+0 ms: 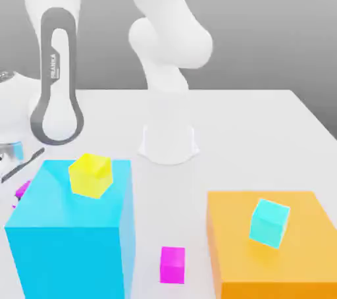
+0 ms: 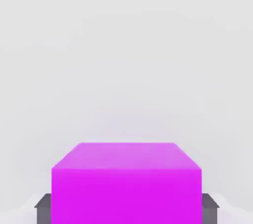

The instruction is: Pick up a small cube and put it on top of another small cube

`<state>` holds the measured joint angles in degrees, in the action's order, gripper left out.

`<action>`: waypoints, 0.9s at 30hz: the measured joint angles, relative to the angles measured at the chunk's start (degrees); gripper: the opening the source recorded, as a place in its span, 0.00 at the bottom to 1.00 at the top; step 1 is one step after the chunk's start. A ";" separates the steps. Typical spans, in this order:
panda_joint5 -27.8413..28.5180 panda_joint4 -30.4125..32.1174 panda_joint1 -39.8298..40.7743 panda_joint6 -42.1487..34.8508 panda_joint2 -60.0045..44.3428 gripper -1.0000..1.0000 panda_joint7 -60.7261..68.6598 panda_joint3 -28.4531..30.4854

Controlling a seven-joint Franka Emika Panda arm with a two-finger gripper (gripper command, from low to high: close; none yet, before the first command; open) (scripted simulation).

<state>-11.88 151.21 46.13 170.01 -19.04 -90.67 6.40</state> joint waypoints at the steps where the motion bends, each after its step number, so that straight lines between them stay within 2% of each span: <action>1: 0.74 0.28 -0.53 -1.11 1.38 0.00 -0.58 0.70; 7: 8.41 1.37 -3.56 -11.08 12.65 0.00 -6.54 3.88; 14: 11.54 -7.09 -14.46 -28.19 21.63 0.00 -11.38 -0.76; 23: 10.56 -18.59 -24.44 -50.48 32.32 0.00 -14.34 -9.91; 25: 10.37 -18.38 -25.56 -50.47 32.50 0.00 -14.63 -11.19; 27: 10.39 -16.09 -25.83 -46.77 31.06 0.00 -14.77 -11.60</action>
<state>-1.49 135.11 20.30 123.25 12.03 -105.44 -5.20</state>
